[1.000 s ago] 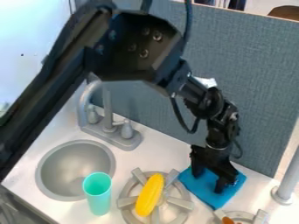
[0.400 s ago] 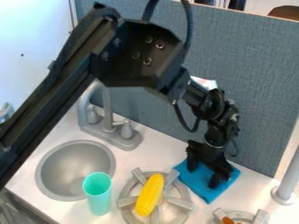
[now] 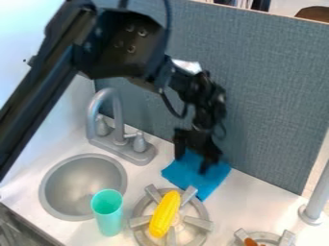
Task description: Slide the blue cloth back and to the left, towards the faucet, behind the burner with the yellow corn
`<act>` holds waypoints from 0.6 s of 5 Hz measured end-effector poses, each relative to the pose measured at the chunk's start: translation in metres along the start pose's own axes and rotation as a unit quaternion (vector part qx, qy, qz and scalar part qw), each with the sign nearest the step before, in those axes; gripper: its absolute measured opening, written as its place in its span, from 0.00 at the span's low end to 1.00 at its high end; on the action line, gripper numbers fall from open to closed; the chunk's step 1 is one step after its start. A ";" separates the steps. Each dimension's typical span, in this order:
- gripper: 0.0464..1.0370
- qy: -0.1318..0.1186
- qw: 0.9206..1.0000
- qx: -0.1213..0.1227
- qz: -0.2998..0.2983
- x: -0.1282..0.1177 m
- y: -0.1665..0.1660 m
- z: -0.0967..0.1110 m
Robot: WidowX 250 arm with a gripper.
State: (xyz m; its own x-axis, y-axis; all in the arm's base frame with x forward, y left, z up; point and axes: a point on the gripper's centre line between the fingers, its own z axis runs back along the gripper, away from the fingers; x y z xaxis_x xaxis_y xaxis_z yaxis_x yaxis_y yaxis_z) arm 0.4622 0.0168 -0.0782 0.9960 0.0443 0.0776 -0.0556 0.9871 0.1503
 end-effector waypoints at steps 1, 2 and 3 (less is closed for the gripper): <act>0.96 0.031 0.999 0.000 0.030 -0.001 0.017 -0.014; 0.96 0.051 0.998 -0.013 0.036 -0.009 0.015 -0.017; 0.96 0.061 0.997 -0.026 0.030 -0.025 0.011 -0.018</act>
State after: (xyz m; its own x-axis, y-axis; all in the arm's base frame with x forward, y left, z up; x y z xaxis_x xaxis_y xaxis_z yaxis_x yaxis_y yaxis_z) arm 0.4375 0.0297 -0.0963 0.9922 0.1194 -0.0350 -0.1156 0.9885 0.0973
